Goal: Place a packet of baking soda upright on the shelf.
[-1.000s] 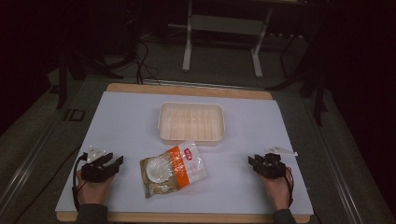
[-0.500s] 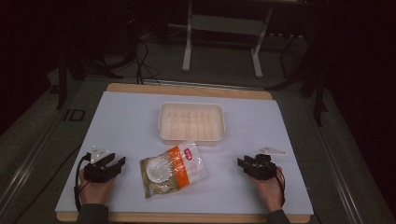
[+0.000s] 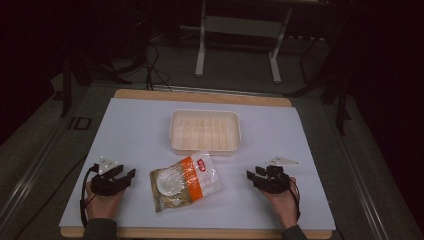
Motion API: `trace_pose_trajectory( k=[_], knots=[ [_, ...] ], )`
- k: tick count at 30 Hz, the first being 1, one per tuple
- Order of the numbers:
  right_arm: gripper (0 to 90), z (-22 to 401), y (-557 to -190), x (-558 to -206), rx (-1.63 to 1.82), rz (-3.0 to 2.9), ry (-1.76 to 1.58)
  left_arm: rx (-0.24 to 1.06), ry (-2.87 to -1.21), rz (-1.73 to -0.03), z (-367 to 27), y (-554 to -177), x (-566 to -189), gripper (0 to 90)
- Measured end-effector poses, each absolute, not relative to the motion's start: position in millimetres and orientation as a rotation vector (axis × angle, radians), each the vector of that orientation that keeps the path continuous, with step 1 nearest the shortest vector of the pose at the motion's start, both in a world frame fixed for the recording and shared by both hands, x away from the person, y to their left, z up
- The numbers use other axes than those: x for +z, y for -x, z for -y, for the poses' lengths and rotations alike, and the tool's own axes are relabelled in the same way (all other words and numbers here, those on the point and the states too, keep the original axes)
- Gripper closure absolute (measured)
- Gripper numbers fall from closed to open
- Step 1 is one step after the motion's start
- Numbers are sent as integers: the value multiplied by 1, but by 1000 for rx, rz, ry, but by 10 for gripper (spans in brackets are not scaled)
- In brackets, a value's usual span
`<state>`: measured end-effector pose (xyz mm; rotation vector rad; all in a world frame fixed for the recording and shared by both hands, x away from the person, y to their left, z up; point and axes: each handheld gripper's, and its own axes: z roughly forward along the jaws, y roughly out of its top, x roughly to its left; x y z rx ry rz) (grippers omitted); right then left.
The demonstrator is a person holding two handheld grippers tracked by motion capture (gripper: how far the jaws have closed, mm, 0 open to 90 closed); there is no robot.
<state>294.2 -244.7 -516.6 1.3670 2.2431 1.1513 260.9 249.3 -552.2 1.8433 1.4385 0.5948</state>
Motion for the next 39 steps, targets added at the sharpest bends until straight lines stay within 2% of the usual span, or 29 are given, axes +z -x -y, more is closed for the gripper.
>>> trace_pose_trajectory(
  k=[8,20,28,36,39],
  knots=[
    [567,225,-297,-503,1183,-2298,-1299,591,-1796,-1474,-253,-260,-552,479],
    [560,188,-313,-483,1257,-2377,-1225,607,-1808,-1481,-251,-260,-553,483],
    [519,165,-321,-490,1267,-2450,-1212,605,-1808,-1481,-251,-261,-553,482],
    [417,147,-325,-507,1271,-2549,-1211,607,-1808,-1481,-251,-261,-553,481],
    [410,141,-327,-512,1276,-2581,-1220,606,-1811,-1483,-251,-261,-553,479]
  ],
)
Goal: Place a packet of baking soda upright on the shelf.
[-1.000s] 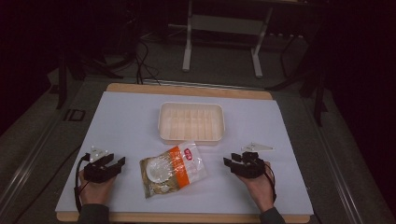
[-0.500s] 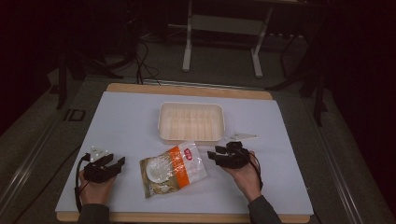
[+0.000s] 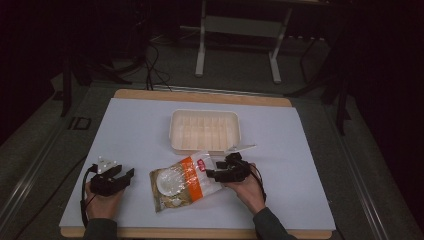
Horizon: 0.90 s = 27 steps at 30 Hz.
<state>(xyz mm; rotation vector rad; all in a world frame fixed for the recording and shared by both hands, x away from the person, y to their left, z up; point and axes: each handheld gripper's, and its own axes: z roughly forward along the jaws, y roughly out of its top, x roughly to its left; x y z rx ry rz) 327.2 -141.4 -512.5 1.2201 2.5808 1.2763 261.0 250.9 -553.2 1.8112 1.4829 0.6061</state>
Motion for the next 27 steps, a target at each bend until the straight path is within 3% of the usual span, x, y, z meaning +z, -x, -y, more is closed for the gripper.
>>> trace_pose_trajectory(
  k=[13,27],
  knots=[
    [454,129,-338,-529,1294,-2666,-1268,605,-1813,-1481,-251,-261,-553,480],
    [675,125,-353,-534,1412,-2773,-1328,609,-1823,-1480,-250,-261,-553,480]
  ],
)
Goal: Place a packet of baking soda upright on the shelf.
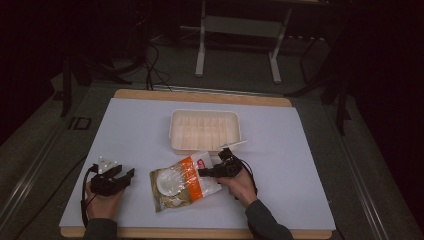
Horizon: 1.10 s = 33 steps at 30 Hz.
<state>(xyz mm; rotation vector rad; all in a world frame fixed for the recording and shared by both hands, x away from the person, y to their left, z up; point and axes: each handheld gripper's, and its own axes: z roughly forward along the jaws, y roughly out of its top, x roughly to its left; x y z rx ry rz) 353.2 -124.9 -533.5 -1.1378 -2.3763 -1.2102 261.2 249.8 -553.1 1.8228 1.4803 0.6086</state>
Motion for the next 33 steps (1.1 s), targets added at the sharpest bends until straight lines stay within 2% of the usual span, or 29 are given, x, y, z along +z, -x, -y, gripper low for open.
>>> trace_pose_trajectory(
  k=[1,8,10,25,33],
  knots=[
    [675,125,-353,-534,-1210,2376,1138,609,-1823,-1480,-250,-261,-553,480],
    [874,115,-351,-530,-1168,2403,1043,618,-1829,-1479,-249,-261,-553,481],
    [895,114,-350,-529,-1167,2415,1032,618,-1830,-1478,-249,-261,-553,480],
    [900,107,-342,-505,-1212,2426,1004,622,-1839,-1475,-248,-261,-553,480],
    [900,92,-337,-478,-1240,2430,946,623,-1837,-1475,-248,-261,-553,480]
  ],
)
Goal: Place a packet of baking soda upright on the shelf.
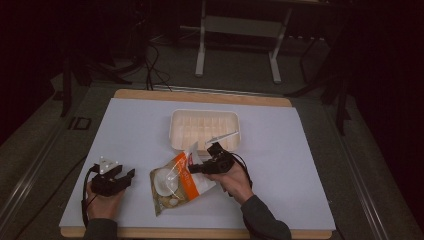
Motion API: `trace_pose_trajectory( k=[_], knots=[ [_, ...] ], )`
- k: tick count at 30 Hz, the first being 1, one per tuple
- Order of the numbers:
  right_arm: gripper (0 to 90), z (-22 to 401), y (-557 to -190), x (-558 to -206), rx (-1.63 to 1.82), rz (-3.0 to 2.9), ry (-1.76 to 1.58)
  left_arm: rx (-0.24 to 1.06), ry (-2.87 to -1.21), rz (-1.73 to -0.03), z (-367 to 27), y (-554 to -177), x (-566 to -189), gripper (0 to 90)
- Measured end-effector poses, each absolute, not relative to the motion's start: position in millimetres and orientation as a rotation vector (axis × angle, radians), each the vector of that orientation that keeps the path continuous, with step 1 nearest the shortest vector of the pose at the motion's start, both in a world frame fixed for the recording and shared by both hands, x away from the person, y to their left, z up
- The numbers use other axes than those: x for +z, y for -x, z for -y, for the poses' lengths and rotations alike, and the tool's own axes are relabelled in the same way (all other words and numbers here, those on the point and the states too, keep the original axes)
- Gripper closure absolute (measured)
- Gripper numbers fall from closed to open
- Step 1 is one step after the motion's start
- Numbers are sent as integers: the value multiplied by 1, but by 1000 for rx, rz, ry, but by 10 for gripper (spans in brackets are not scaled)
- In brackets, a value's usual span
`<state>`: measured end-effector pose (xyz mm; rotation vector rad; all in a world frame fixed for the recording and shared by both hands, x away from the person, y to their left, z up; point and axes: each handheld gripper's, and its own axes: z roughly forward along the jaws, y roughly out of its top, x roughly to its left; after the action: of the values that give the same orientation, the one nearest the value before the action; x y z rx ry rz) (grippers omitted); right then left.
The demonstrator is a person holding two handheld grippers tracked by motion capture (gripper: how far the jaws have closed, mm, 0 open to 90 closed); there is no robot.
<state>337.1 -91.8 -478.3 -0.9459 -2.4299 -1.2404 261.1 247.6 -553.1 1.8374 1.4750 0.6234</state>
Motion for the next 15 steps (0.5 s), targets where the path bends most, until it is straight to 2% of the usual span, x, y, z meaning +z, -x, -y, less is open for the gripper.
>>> trace_pose_trajectory(
  k=[15],
  knots=[
    [900,61,-329,-444,-1309,2384,834,626,-1834,-1467,-248,-260,-553,477]
  ],
)
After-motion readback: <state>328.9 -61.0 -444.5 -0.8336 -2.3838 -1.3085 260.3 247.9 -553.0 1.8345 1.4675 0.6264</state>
